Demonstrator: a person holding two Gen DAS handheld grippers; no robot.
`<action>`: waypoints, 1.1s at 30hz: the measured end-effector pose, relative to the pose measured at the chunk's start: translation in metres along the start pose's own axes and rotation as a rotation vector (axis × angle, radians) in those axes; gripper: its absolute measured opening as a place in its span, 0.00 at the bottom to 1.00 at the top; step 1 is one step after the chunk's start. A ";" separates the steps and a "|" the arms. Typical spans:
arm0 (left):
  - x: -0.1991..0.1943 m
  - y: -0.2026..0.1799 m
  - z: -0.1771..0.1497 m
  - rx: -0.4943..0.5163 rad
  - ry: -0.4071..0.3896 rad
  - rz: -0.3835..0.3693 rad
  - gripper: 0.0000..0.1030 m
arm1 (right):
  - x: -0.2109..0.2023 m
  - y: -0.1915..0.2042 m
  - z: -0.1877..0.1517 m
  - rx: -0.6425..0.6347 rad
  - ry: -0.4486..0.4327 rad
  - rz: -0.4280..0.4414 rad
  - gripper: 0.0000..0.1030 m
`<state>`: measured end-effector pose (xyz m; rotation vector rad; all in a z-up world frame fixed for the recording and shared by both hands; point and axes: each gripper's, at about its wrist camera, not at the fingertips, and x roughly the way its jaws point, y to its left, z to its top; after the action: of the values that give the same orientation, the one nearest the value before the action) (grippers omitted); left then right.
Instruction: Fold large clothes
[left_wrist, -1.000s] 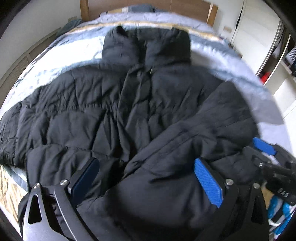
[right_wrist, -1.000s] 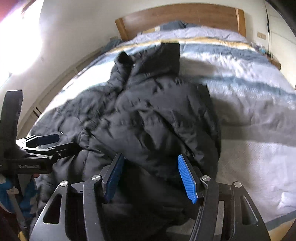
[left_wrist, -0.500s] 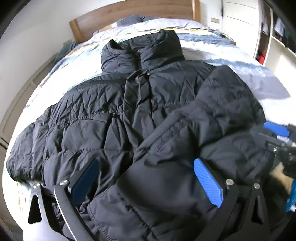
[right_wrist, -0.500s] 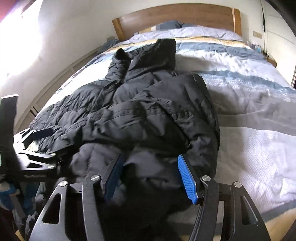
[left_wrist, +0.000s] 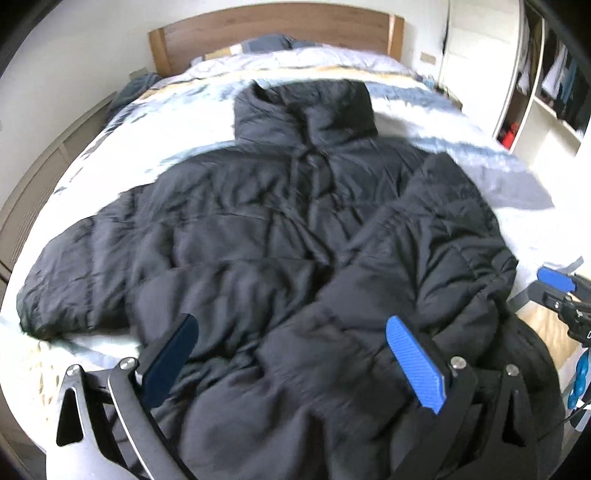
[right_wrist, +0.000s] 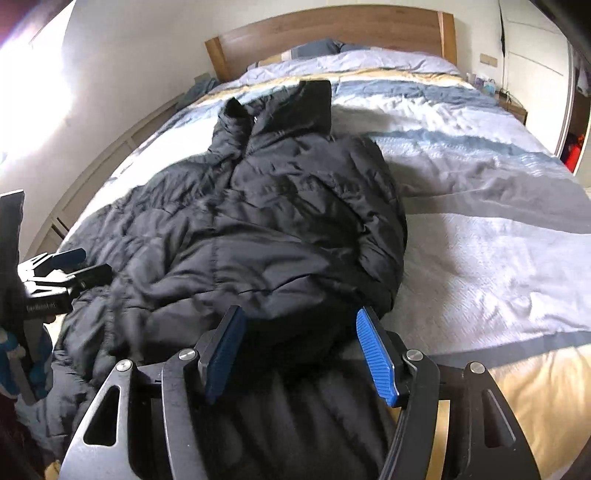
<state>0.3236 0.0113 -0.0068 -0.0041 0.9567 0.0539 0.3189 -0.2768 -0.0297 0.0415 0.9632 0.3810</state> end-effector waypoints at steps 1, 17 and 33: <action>-0.008 0.009 -0.002 -0.008 -0.011 0.002 1.00 | -0.008 0.004 -0.001 0.006 -0.009 0.001 0.61; -0.099 0.242 -0.077 -0.244 -0.089 0.112 1.00 | -0.105 0.051 -0.038 0.166 -0.148 -0.108 0.63; -0.028 0.451 -0.145 -0.855 -0.044 -0.113 0.99 | -0.173 0.036 -0.041 0.261 -0.226 -0.257 0.64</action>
<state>0.1673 0.4566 -0.0581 -0.8405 0.8275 0.3537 0.1866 -0.3068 0.0905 0.1922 0.7770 0.0106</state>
